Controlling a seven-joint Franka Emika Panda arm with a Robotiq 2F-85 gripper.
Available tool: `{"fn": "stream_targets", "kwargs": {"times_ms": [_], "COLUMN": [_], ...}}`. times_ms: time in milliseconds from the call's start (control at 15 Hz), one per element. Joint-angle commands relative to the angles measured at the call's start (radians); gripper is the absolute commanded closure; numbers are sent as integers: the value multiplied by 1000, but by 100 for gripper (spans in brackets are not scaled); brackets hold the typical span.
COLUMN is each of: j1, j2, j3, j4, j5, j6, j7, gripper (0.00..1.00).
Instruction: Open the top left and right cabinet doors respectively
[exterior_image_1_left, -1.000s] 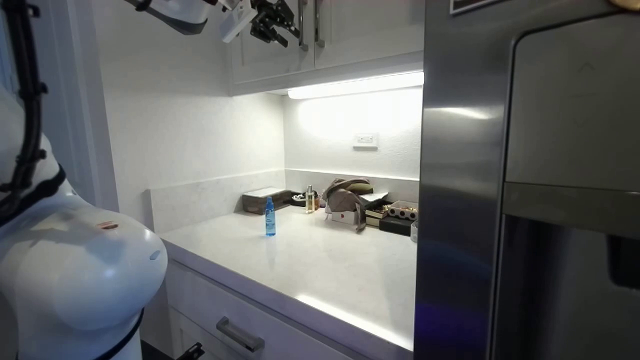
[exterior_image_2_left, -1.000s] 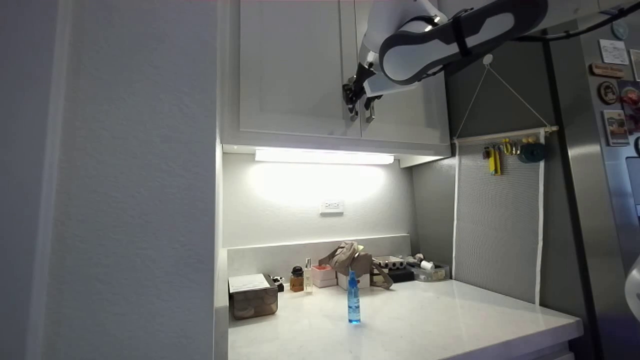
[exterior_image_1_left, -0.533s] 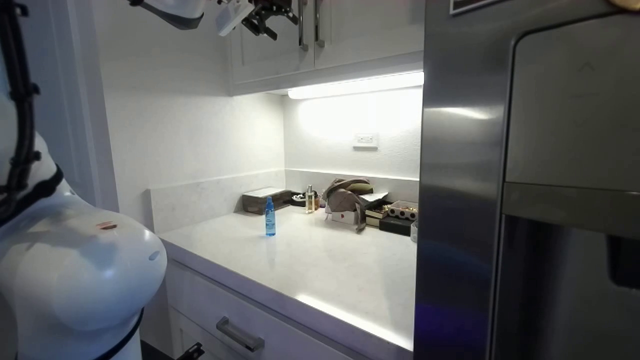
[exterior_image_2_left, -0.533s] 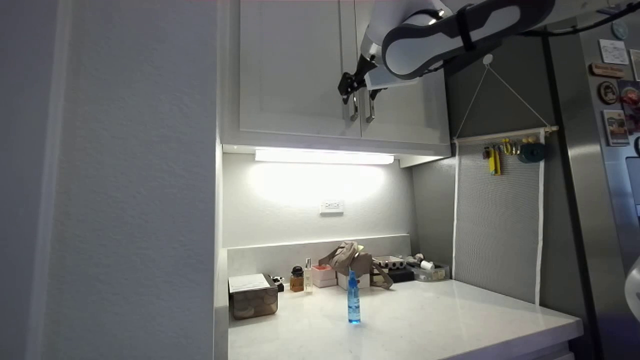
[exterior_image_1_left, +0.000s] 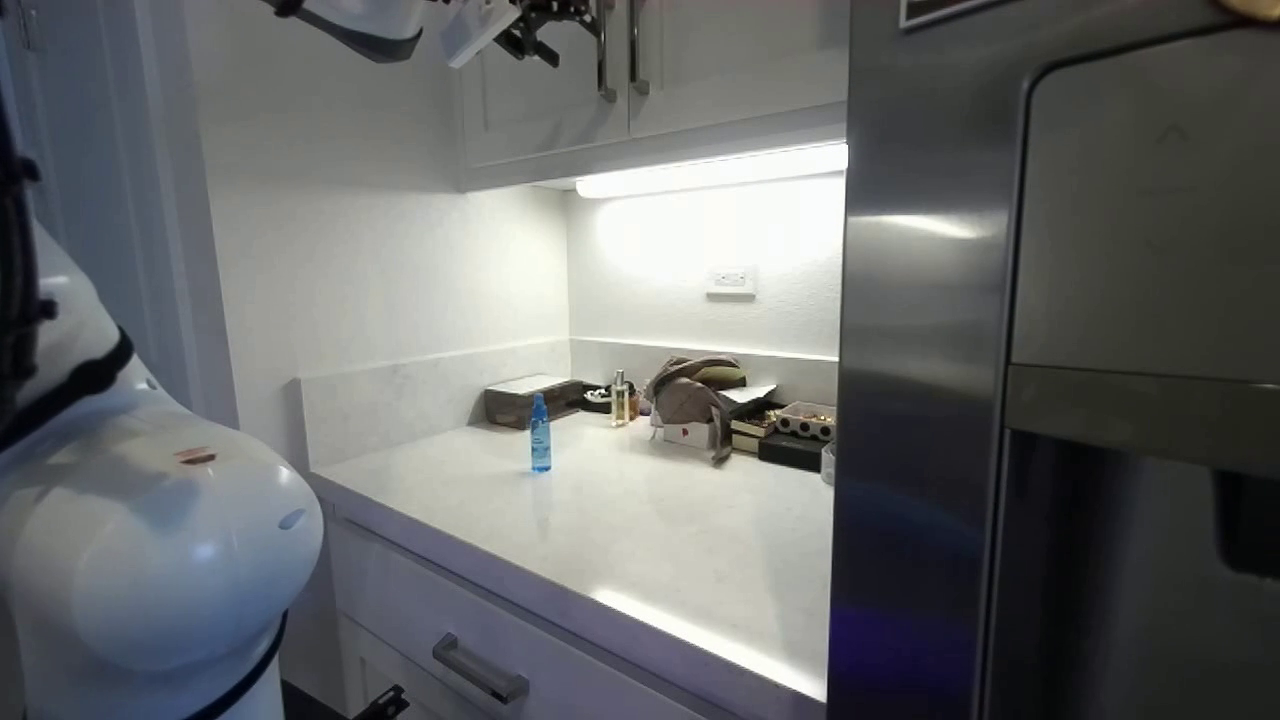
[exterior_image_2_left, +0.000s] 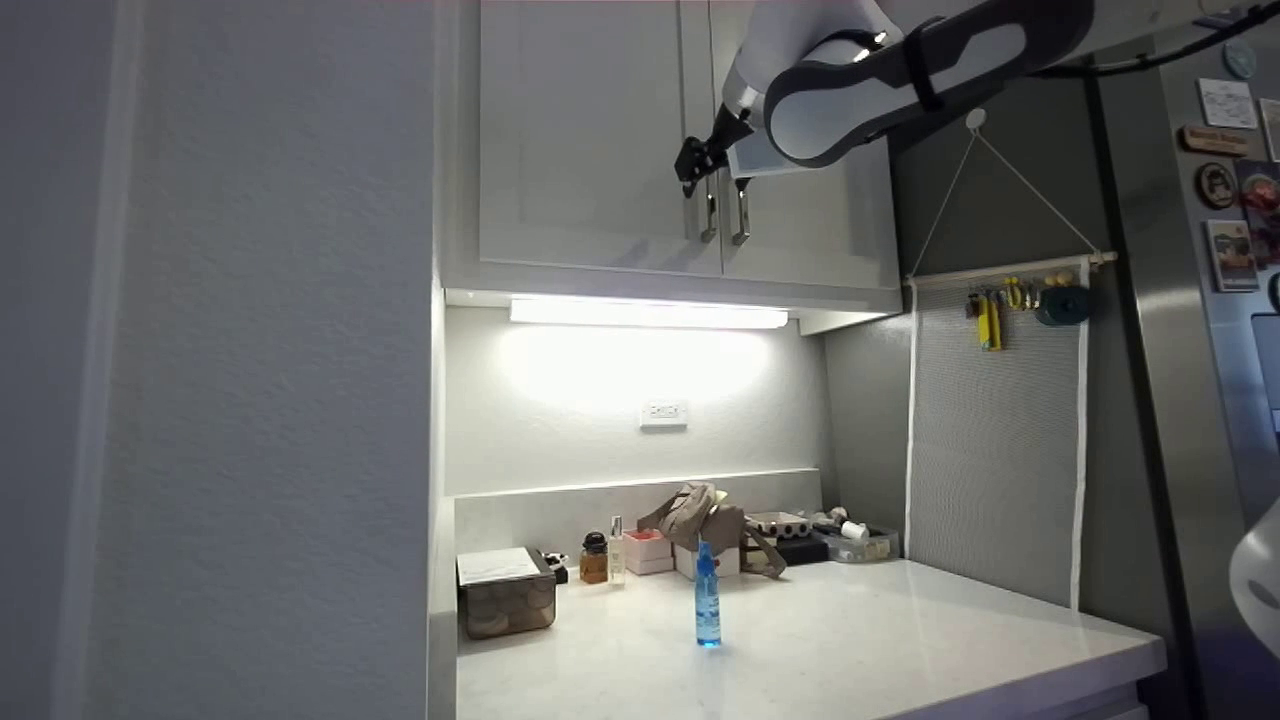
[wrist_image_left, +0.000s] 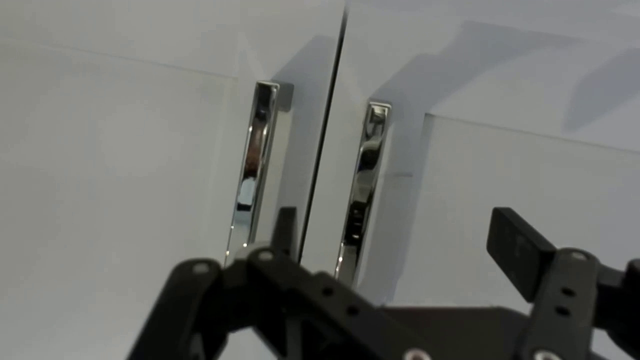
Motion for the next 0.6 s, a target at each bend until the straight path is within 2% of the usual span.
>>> {"fn": "stream_targets", "kwargs": {"times_ms": [0,533], "j1": [-54,-76], "j2": [22,22], "j3": [32,40], "j4": [32,32], "j5": [-5,-8], "j6": [19,31], "j7": [28,34], "gripper": [34,95]}}
